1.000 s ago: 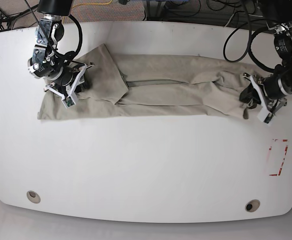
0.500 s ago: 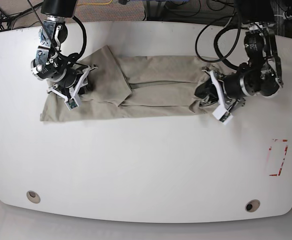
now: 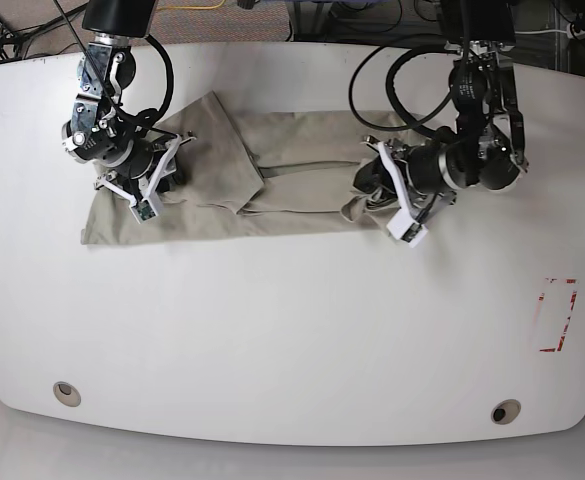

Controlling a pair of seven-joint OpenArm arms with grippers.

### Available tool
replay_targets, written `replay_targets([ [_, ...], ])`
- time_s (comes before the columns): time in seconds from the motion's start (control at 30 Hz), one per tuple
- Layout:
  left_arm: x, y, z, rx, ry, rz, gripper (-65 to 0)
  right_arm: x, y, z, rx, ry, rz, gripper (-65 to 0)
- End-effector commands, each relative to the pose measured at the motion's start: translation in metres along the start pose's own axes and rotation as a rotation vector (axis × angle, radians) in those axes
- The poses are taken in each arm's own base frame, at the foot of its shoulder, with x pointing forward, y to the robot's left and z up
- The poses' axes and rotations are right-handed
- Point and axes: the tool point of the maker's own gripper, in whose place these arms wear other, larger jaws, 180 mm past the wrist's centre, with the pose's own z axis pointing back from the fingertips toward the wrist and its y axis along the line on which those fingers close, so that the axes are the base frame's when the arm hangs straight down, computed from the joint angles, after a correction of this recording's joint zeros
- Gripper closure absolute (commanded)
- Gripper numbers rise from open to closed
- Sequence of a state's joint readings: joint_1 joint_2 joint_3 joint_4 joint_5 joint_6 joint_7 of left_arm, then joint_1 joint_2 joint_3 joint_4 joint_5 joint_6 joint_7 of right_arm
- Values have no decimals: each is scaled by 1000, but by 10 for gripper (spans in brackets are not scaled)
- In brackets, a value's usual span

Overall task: Fold the T-shirt properly
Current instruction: 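Fold the grasped end with the left gripper toward the right gripper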

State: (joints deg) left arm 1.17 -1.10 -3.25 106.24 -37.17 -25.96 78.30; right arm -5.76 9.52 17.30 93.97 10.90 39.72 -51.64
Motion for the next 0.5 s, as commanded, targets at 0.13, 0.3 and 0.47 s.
replay_targets([
  [0.13, 30, -14, -5, -15, -76, -35, -4, 13, -5, 4, -7, -41, 12, -160],
  [0.3, 32, -21, -11, -12, -70, -40, -6, 13, -5, 4, -6, -42, 11, -160],
  [0.47, 39, -31, -15, -28, -69, -76, -79, 14, -5, 4, -6, -44, 11, -162],
])
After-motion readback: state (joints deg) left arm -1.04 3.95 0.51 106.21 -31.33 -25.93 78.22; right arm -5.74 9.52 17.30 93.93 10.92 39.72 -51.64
